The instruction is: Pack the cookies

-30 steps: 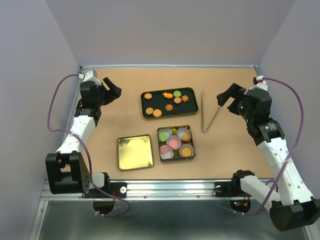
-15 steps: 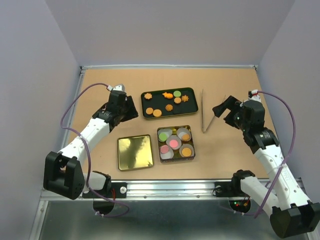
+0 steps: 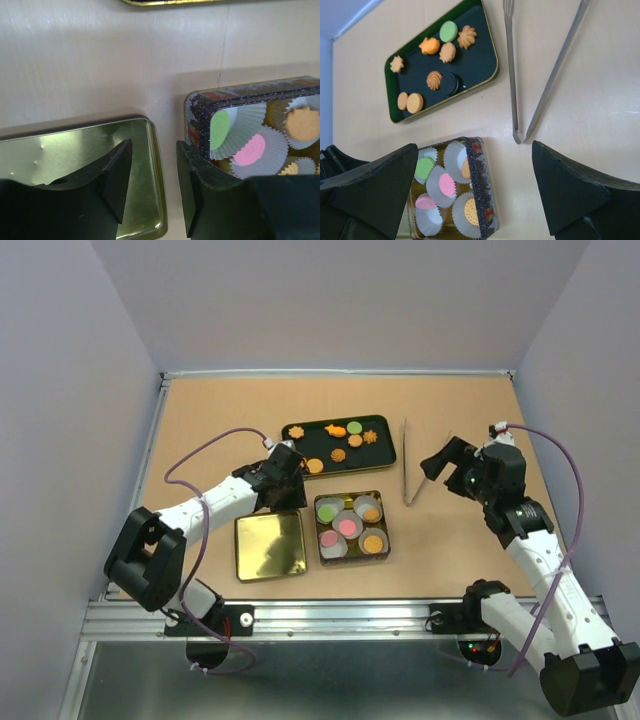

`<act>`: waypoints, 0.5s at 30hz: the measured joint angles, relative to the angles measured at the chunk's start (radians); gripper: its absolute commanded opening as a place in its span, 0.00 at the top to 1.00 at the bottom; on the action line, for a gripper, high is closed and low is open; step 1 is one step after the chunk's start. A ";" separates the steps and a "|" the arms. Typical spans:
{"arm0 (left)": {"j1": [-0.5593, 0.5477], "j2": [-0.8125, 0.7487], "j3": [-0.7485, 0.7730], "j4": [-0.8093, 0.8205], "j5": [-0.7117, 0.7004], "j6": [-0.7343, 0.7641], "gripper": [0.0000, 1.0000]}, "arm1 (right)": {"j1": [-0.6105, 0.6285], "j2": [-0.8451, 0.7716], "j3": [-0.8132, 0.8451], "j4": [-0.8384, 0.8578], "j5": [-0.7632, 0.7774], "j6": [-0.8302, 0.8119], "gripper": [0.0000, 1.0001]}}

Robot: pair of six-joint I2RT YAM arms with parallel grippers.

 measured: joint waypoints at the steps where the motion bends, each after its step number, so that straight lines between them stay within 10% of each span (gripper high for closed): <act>1: -0.010 0.018 0.000 -0.003 0.000 -0.010 0.49 | 0.000 0.000 -0.009 0.000 0.000 -0.002 0.00; 15: -0.070 0.164 0.002 -0.016 -0.031 -0.051 0.57 | 0.000 0.040 -0.038 0.000 -0.002 -0.013 0.00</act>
